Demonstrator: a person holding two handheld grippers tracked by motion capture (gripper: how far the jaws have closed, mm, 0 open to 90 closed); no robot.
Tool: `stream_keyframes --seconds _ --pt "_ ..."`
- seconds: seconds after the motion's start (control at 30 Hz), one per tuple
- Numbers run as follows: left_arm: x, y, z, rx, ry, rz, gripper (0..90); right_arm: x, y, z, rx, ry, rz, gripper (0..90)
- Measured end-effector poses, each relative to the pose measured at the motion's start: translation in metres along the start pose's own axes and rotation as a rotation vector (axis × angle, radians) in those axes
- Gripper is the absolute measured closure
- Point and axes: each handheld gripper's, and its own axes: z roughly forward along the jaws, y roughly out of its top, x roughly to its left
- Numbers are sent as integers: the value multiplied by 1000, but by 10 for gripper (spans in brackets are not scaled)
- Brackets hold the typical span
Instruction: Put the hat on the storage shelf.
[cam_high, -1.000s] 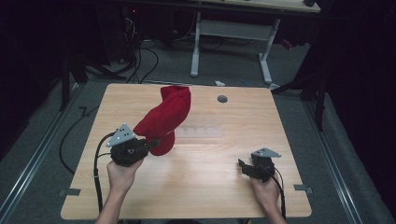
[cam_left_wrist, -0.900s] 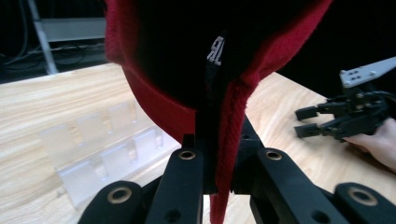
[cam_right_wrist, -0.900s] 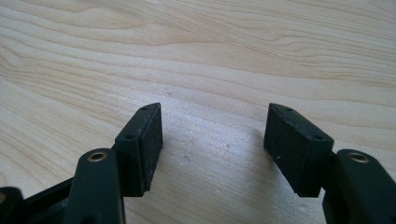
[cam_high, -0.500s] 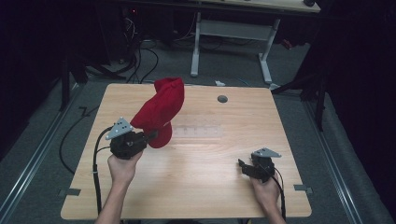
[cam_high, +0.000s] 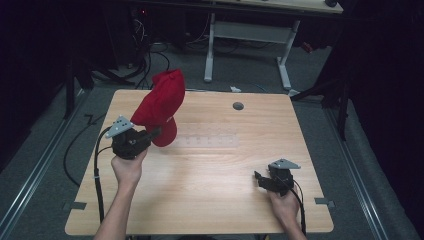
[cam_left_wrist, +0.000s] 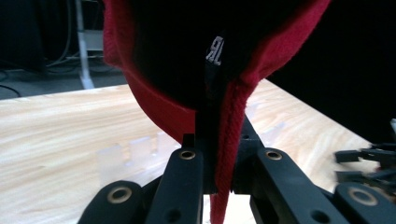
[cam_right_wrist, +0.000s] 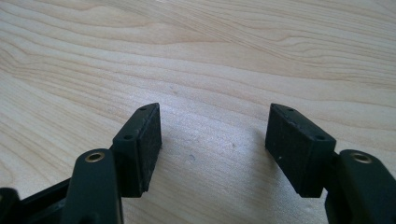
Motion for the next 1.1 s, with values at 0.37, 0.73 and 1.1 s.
stream_keyframes --seconds 0.37,0.73,1.1 --pt "17 -6 16 -9 72 81 848 0 0 0 1 0 3 364" --pt "29 -14 25 -7 114 109 848 0 0 0 0 0 3 364" --pt "37 -28 30 -14 136 103 848 1 0 0 0 -1 4 364"
